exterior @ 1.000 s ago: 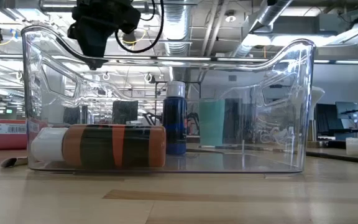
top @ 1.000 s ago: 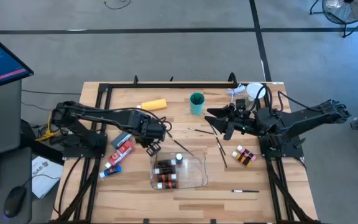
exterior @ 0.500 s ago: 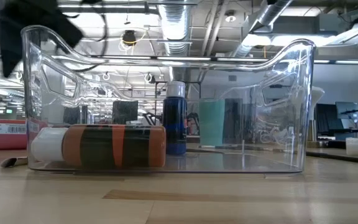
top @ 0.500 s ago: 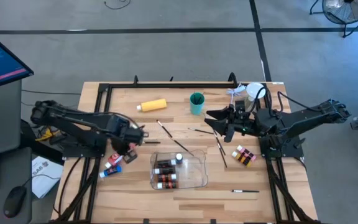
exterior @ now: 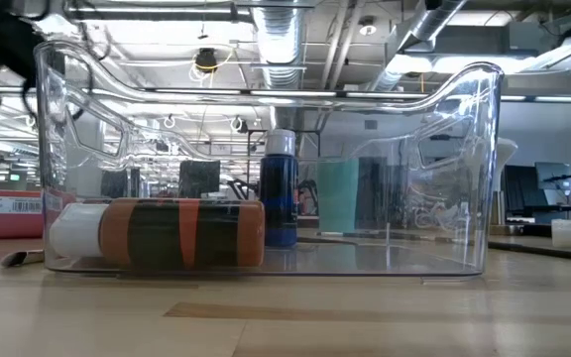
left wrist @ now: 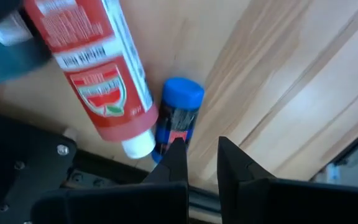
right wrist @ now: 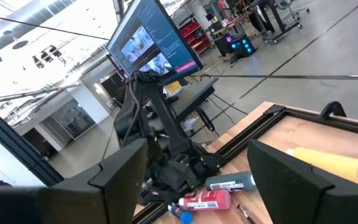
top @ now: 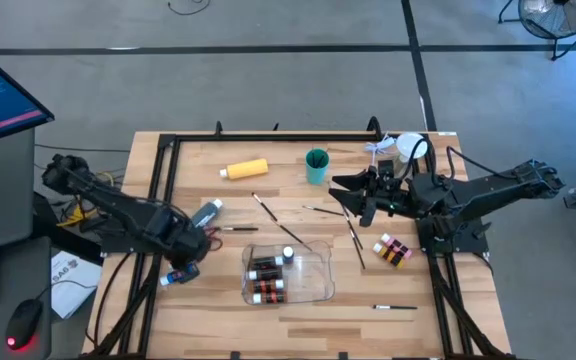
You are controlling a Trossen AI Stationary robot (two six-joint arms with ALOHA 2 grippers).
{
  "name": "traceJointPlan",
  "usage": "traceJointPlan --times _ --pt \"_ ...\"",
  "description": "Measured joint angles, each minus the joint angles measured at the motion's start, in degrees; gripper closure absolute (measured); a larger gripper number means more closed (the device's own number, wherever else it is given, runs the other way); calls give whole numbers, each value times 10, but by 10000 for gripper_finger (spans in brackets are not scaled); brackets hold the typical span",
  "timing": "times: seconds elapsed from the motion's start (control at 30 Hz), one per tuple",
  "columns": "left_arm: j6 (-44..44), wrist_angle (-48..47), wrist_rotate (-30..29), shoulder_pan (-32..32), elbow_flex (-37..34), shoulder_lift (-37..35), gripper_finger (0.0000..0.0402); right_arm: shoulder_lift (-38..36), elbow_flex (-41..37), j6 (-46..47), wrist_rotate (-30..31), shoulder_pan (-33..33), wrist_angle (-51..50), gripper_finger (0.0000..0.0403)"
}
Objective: Pick & Place Paint Supplies
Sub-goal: Put the blue paint bottle into the transparent bin
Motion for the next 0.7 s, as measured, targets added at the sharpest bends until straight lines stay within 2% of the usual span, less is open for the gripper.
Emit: traceJointPlan --times 0.17,0.33,0.5,0.7 --pt "-11 48 -13 -68 -40 4 392 0 0 0 0 0 0 132" --pt "-16 64 -82 -128 -46 4 361 0 0 0 0 0 0 132" --pt "-38 88 -92 -147 -52 3 285 0 0 0 0 0 0 132" --pt "-79 128 -87 -169 -102 4 196 0 0 0 0 0 -1 132"
